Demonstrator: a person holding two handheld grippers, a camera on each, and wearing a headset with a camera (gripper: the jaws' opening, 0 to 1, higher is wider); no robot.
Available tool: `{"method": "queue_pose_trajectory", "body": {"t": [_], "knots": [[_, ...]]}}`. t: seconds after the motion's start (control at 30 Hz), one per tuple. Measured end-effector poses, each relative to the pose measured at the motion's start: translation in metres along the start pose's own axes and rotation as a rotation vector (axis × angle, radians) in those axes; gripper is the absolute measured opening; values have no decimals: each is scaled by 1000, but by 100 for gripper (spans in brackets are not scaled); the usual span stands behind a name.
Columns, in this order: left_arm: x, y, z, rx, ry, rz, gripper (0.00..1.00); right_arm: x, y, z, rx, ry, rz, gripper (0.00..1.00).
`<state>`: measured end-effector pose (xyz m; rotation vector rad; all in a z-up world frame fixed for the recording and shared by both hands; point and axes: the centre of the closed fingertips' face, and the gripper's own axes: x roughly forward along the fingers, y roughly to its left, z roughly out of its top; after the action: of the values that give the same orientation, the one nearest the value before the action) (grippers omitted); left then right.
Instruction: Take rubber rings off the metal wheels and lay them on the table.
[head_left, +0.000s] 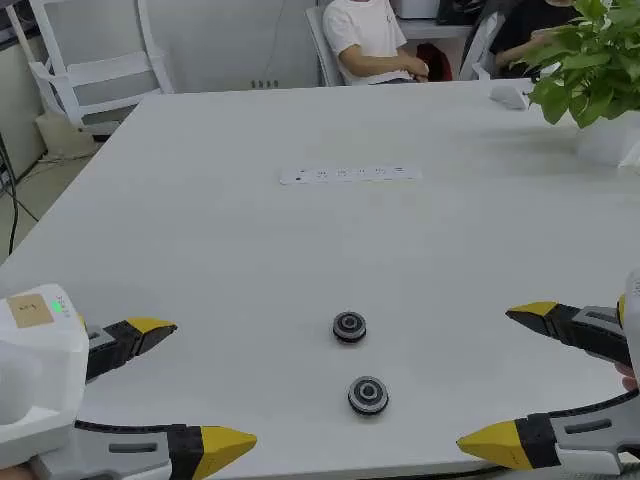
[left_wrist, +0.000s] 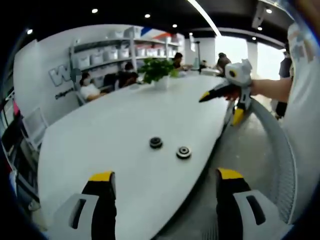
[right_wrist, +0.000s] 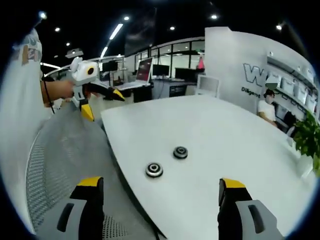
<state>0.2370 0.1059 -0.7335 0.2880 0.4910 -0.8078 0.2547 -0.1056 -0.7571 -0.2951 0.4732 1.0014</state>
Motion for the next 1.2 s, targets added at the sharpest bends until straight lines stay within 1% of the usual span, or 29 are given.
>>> {"method": "queue_pose_trajectory", "body": {"t": [0.3, 0.5, 0.7, 0.87, 1.07, 1.2], "knots": [[1, -3, -3, 3, 8, -7, 83, -1, -1, 1, 6, -5, -3, 93], [-1, -2, -2, 1, 6, -2, 83, -1, 0, 1, 9, -8, -3, 93], [-2, -2, -2, -1, -2, 1, 83, 0, 1, 1, 0, -1, 5, 93], [-3, -1, -2, -1, 2, 4, 83, 1, 1, 1, -6, 6, 7, 93], [-4, 0, 2, 5, -8, 8, 83, -1, 0, 1, 1, 0, 5, 93], [-2, -2, 3, 8, -5, 4, 83, -2, 0, 1, 7, -5, 5, 93]]}}
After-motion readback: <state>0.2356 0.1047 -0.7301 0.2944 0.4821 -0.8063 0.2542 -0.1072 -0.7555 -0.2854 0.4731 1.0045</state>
